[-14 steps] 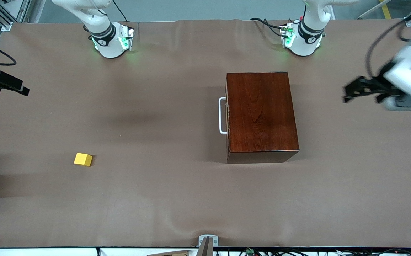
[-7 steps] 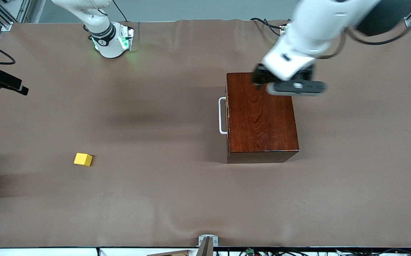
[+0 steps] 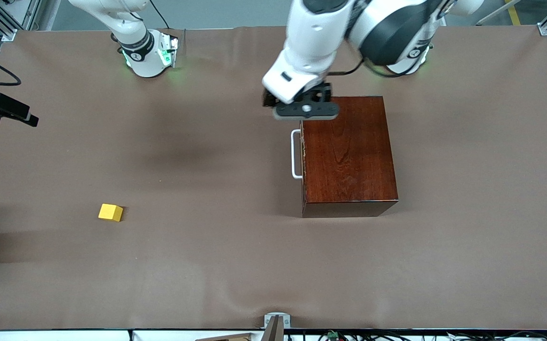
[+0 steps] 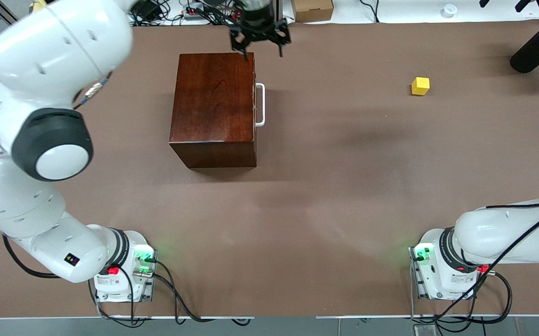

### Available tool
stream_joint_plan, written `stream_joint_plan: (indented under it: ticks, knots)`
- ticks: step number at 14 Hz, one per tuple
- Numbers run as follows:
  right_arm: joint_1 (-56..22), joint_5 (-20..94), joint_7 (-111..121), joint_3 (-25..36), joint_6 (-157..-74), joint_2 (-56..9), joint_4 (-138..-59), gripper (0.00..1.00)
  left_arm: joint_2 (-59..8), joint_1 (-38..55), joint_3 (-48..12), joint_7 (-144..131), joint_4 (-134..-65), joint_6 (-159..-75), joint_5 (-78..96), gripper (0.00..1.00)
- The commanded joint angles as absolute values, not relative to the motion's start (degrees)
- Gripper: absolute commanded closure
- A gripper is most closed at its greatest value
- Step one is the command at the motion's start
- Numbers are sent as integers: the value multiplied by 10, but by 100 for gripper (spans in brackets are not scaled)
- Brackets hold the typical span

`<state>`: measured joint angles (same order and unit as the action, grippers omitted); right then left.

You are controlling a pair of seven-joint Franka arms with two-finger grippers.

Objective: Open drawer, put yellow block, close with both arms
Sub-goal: 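Reach the left gripper across to the white drawer handle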

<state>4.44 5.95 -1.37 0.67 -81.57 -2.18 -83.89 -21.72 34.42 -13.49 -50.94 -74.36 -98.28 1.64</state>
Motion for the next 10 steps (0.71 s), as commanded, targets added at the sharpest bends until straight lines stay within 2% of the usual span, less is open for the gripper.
stream_joint_plan:
  ticks: [1,3,10]
  knots:
    - [50,68,-11,-2,-811,-16,-838,0,-265,382,-126,-559,-717,-1013,-30,0]
    - [47,67,-11,-2,-814,-17,-838,0,-294,413,-126,-560,-712,-1015,-63,0]
    - [34,63,-11,-3,-815,-17,-838,0,-357,420,-127,-559,-711,-1020,-97,0]
